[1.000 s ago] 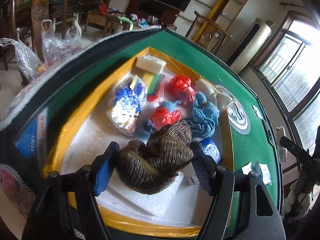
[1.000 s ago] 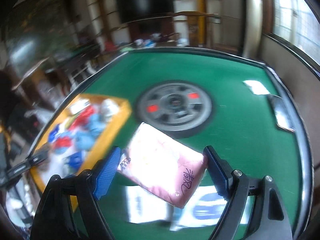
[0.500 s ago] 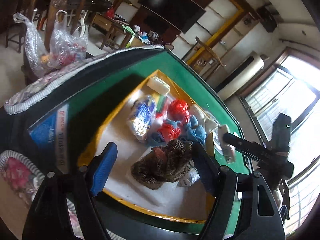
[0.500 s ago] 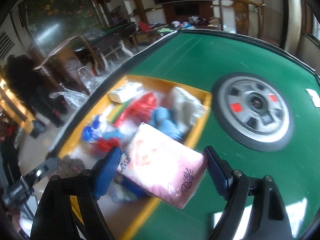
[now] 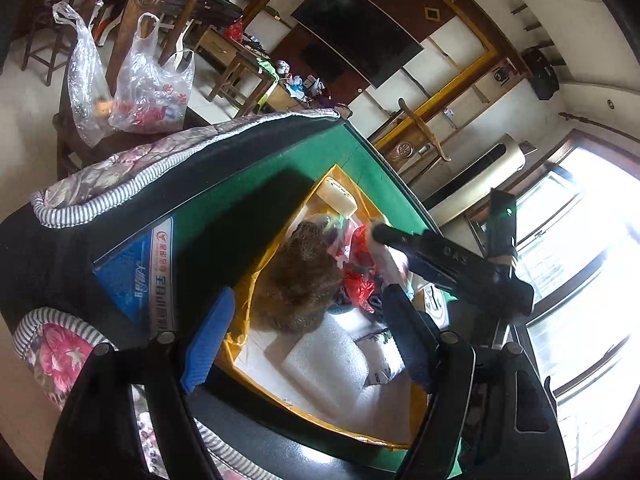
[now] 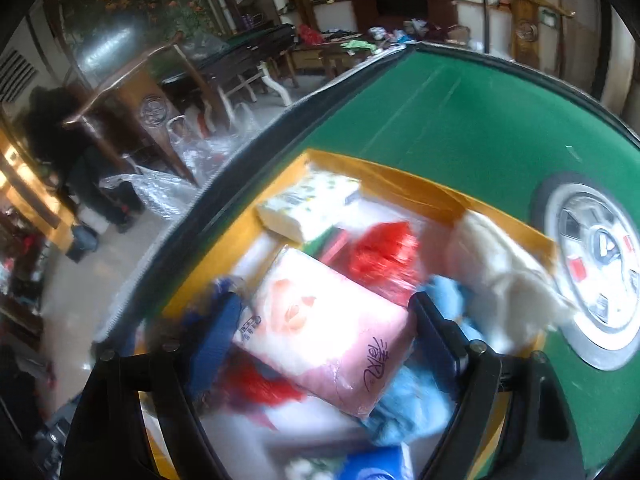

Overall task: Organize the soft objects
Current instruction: 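Release the hat into the box with the left gripper while the right drops the pink pack in, then move both open grippers back toward the white sachet and Deeyeo wipes pack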

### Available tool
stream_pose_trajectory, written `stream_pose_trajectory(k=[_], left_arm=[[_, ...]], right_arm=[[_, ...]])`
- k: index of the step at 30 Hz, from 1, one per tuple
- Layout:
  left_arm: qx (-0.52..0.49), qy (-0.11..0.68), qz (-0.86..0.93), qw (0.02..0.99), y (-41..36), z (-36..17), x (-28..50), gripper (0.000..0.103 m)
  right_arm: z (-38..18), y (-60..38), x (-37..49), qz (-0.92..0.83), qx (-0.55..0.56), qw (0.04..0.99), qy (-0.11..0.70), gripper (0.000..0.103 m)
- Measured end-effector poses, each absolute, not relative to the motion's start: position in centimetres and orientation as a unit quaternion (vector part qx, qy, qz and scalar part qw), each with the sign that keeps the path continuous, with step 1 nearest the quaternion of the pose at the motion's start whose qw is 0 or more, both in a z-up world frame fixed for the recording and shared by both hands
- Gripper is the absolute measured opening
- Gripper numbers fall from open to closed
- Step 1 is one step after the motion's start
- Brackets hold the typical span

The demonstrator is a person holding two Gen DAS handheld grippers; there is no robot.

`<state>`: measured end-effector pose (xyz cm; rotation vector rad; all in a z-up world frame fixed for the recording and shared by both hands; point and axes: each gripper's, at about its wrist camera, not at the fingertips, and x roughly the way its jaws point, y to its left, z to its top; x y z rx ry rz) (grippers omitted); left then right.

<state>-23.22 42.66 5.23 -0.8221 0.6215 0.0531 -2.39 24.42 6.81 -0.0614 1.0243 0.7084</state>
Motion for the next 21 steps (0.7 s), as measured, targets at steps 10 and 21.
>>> stream_pose_trajectory(k=[10, 21], left_arm=[[-0.390, 0.291, 0.032, 0.873, 42.7, 5.7, -23.9, 0.076], [-0.340, 0.264, 0.030, 0.902, 39.6, 9.0, -25.3, 0.076]], right_arm=[[7.4, 23.7, -2.5, 0.339, -0.006, 0.811, 0.477, 0.085], [12.8, 14.5, -6.7, 0.325, 0.027, 0.863, 0.386, 0.085]])
